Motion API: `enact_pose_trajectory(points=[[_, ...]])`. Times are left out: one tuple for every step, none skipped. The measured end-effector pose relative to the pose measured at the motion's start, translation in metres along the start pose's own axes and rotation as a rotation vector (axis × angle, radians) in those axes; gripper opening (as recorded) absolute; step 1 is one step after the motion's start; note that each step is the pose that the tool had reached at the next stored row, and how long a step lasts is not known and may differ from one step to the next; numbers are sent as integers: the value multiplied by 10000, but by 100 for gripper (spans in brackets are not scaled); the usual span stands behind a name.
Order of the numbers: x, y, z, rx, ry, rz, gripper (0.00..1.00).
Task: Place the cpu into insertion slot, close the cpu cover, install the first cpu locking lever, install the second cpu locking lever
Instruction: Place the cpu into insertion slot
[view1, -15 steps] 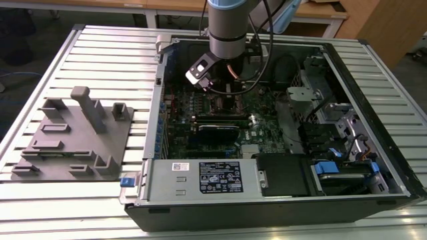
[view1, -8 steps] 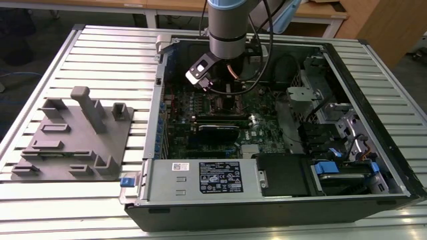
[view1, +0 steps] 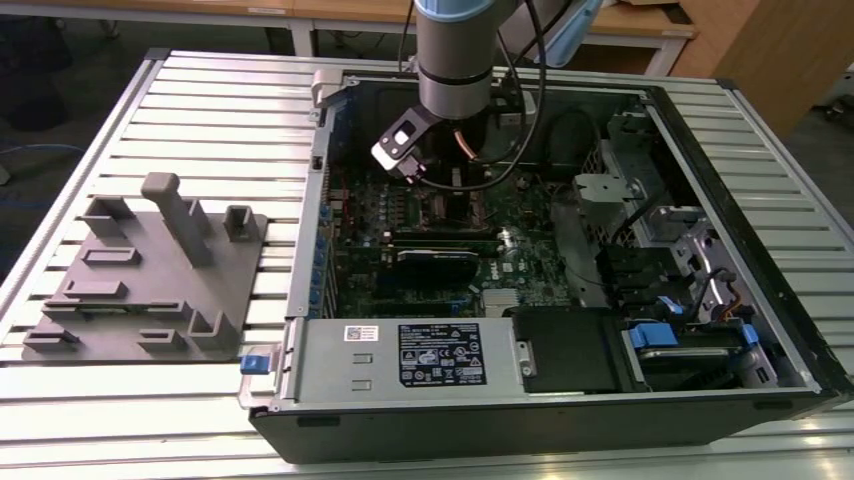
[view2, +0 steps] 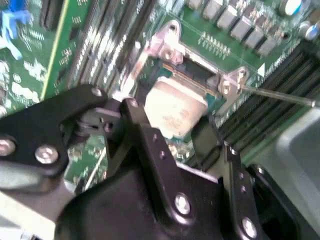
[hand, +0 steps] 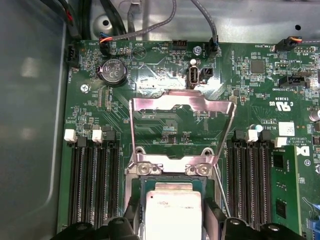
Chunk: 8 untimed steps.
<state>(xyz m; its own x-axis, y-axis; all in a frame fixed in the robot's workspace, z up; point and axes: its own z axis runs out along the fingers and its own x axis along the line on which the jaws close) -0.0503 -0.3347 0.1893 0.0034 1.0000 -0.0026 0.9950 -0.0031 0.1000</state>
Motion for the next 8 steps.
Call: enact_pose_trajectory(points=[[-1, 0, -2, 3, -5, -1, 61], [-1, 0, -2, 3, -6, 0, 61], [-1, 0, -2, 4, -7, 0, 61], [-1, 0, -6, 4, -8, 0, 61], [-1, 0, -13, 4, -7, 0, 61], [-1, 2, -24, 3, -6, 0, 61], [-1, 3, -37, 3, -6, 0, 61], [-1, 5, -54, 3, -6, 0, 61]])
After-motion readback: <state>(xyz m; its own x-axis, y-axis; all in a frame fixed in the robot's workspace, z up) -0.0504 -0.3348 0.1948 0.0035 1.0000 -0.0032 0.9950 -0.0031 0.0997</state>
